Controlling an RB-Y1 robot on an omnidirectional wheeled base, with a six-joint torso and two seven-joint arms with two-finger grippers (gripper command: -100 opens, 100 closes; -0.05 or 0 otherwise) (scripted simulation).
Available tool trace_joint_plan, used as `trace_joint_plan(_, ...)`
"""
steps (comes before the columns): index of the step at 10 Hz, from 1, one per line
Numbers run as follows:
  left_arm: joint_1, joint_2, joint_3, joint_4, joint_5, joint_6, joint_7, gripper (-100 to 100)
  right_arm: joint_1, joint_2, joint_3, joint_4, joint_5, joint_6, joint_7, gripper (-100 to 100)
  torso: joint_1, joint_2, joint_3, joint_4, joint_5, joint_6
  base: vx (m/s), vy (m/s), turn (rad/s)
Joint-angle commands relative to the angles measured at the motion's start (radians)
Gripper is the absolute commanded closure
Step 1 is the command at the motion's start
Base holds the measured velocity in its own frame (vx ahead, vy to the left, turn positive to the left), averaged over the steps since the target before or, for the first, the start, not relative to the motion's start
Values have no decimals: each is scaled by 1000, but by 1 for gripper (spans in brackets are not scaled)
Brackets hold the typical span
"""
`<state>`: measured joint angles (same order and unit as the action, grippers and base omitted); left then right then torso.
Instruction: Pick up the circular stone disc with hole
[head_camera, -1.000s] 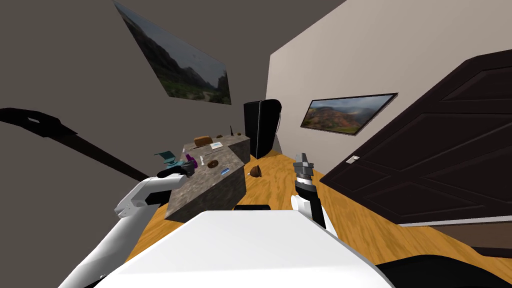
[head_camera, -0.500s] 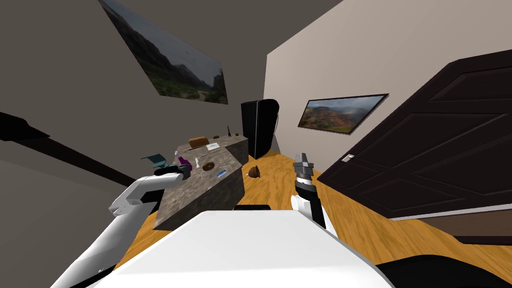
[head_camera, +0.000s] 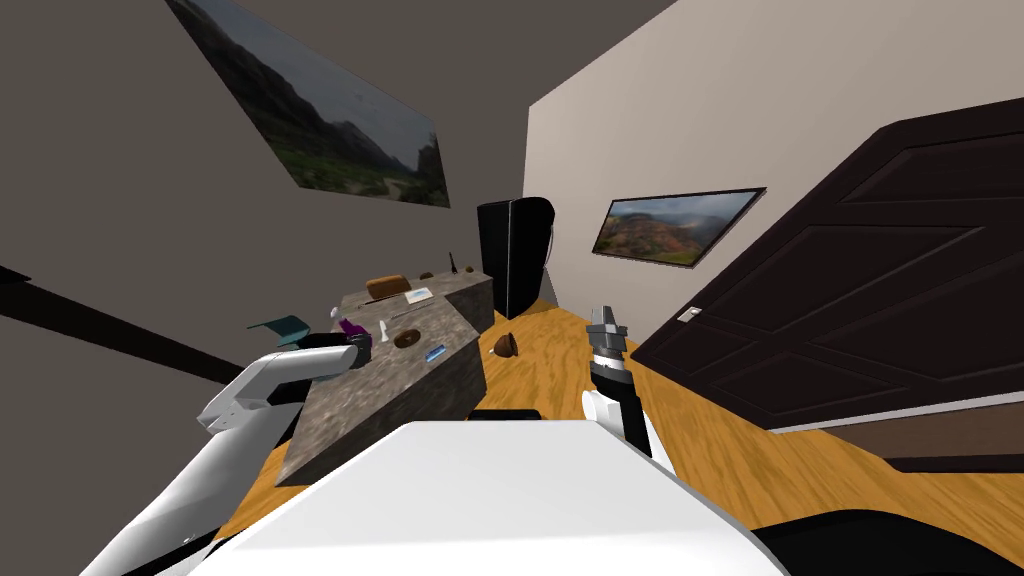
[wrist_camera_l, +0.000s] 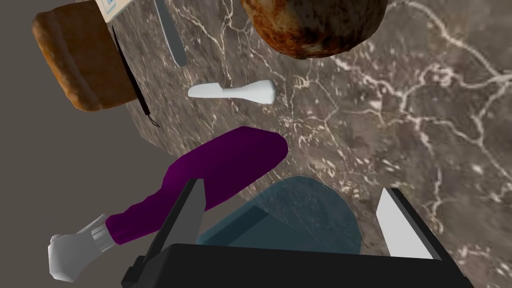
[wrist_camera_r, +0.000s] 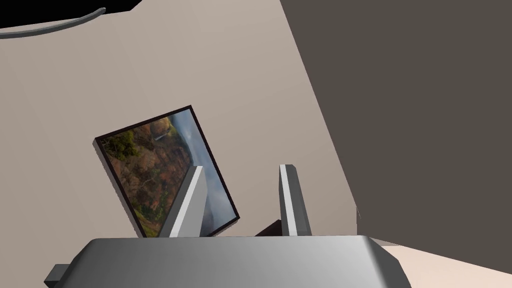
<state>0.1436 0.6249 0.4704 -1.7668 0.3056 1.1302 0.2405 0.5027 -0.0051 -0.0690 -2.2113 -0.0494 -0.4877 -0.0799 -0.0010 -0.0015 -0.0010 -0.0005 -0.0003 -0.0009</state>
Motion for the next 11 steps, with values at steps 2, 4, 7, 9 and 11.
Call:
trace_joint_plan(2,-3,23,26,40,24,76,1,-100,0,0,0,0,0,0,0,0,0,0,0,0,0,1,46,-22,-92)
trace_joint_plan(4,-8,45,51,73,45,131,4,-100,0,0,0,0,0,0,0,0,-2,-3,-1,-1,0,1,82,-39,-95)
trace_joint_plan(7,-11,66,75,106,66,206,6,-100,0,0,0,0,0,0,0,0,0,-2,-1,0,0,1,55,-17,-58)
trace_joint_plan(9,-15,86,99,138,87,249,8,-100,0,0,0,0,0,0,0,0,0,0,0,0,0,0,29,-10,-61)
trace_joint_plan(11,-18,106,121,168,107,306,11,-100,0,0,0,0,0,0,0,0,0,-1,-1,0,0,0,81,-30,-76)
